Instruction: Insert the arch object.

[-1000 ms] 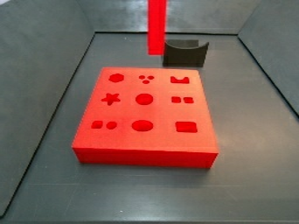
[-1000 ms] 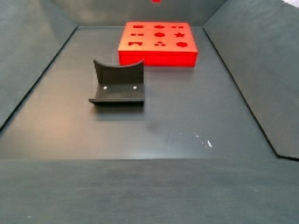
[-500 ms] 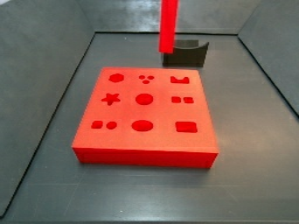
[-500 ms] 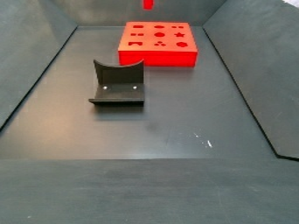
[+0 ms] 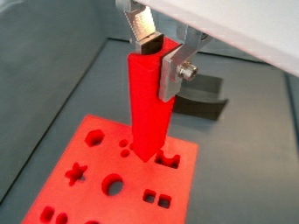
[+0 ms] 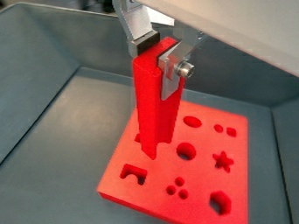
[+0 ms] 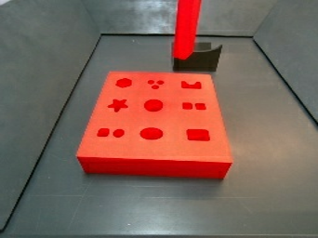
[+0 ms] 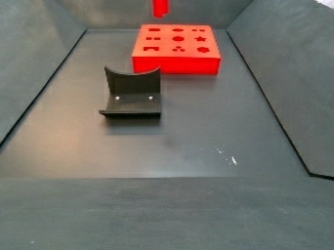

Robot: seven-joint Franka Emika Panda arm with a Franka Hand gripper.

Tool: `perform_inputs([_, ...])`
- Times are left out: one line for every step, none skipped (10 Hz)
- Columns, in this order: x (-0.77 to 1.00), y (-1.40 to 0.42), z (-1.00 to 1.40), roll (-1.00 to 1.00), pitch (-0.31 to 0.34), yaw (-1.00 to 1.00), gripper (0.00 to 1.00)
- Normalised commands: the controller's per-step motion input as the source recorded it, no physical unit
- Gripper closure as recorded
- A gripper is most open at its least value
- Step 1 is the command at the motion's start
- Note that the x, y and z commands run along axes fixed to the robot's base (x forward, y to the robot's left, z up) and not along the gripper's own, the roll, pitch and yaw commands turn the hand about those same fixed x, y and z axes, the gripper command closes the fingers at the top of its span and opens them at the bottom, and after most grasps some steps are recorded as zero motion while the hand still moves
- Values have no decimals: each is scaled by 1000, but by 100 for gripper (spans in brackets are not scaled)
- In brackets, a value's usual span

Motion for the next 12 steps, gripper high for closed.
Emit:
perform_inputs([169, 77, -171, 17, -17, -954, 100])
perform_inputs([169, 31, -237, 31, -37, -954, 100])
perform_inputs([146, 0, -269, 13, -61, -966, 100])
perform_inputs([169, 0, -460, 0, -133, -920, 100])
perform_inputs([274, 0, -706, 94, -64, -860, 100])
perform_inputs([343, 0, -611, 183, -19, -834, 100])
perform_inputs([369, 0, -440, 119, -47, -811, 100])
perform_inputs([214, 0, -163, 44, -37, -817, 100])
perform_inputs([0, 0, 0, 51, 0, -746, 100])
perform_inputs([100, 69, 0, 0, -10, -951, 100])
perform_inputs([131, 51, 0, 0, -13, -957, 100])
perform_inputs([140, 49, -6, 0, 0, -946, 100])
